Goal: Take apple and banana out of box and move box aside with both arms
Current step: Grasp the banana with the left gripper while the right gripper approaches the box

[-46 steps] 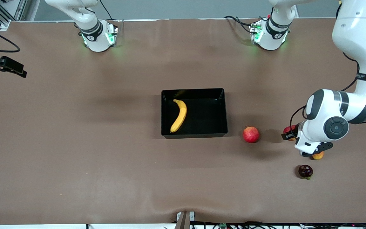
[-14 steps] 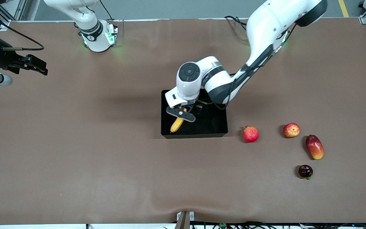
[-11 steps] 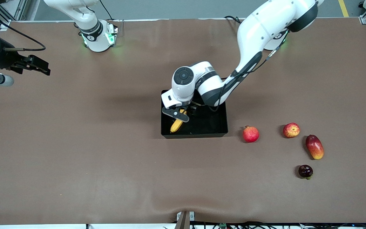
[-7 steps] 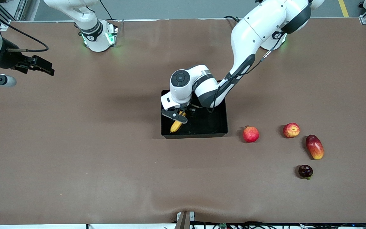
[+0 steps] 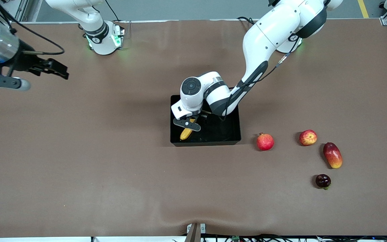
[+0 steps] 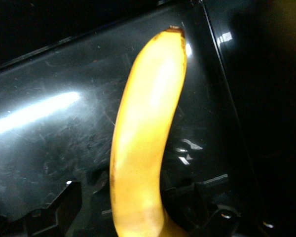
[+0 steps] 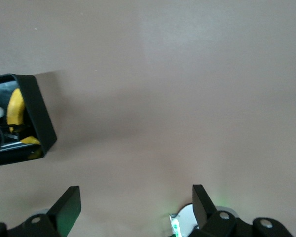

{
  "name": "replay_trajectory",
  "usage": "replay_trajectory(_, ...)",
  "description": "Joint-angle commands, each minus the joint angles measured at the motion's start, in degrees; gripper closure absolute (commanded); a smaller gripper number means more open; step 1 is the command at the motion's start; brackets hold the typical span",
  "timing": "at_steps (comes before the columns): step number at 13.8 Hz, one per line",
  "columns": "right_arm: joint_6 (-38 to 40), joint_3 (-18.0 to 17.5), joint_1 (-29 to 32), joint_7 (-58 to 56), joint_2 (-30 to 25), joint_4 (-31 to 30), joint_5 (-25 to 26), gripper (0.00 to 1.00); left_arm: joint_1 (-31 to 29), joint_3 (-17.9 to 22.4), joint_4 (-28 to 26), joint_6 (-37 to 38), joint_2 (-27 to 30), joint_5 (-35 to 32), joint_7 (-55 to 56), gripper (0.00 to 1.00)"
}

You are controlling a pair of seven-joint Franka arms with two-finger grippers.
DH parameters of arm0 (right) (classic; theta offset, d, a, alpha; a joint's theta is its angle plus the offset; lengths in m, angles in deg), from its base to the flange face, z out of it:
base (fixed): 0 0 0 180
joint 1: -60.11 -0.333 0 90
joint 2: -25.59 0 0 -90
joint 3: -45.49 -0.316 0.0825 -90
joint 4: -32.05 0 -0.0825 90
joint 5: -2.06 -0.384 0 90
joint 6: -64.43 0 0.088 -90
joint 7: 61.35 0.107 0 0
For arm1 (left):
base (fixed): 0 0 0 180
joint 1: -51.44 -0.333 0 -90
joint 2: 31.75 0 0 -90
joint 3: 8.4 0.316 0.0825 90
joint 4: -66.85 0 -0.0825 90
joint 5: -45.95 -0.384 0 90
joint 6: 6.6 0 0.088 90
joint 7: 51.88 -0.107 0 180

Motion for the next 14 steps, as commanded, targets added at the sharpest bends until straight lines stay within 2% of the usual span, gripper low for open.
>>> replay_trajectory(1,-1.1,0.5,-4.3,6.6,0.1,0.0,-0.3,0.00,0.8,0.3,1.2,-0.4,-1.0,-1.5,1.9,0.00)
replay_trajectory(4,-4.2,0.5,-7.5,9.2,1.1,-1.0,-0.3,0.00,2.1,1.4,1.3,-0.4,-1.8,-1.5,3.8,0.00)
replay_trajectory(8,-13.0,0.5,-11.7,8.6,1.1,-6.2,-0.3,0.00,2.9,2.3,1.3,-1.8,-2.6,-1.3,3.9,0.00)
replay_trajectory(9,-14.9,0.4,-12.0,7.7,1.1,-7.6,-0.3,0.00,2.9,2.3,1.3,-2.0,-3.2,-1.4,3.7,0.12)
replay_trajectory(11,-17.8,0.4,-12.5,1.0,0.9,-10.4,-0.3,0.00,2.9,2.4,1.4,-2.1,-3.6,-1.5,3.7,0.54)
replay_trajectory(12,-19.3,0.5,-12.4,-2.5,0.8,-12.0,-0.3,0.00,2.8,2.4,1.4,-2.1,-3.4,-1.5,3.1,0.79)
replay_trajectory(13,-20.9,0.5,-12.3,-4.4,0.6,-14.0,-0.3,0.00,2.8,2.4,1.4,-2.1,-3.1,-1.5,3.2,1.00)
replay_trajectory(14,-22.1,0.5,-12.2,-5.4,0.4,-15.5,-0.3,0.00,2.8,2.3,1.4,-2.1,-2.7,-1.6,3.2,1.00)
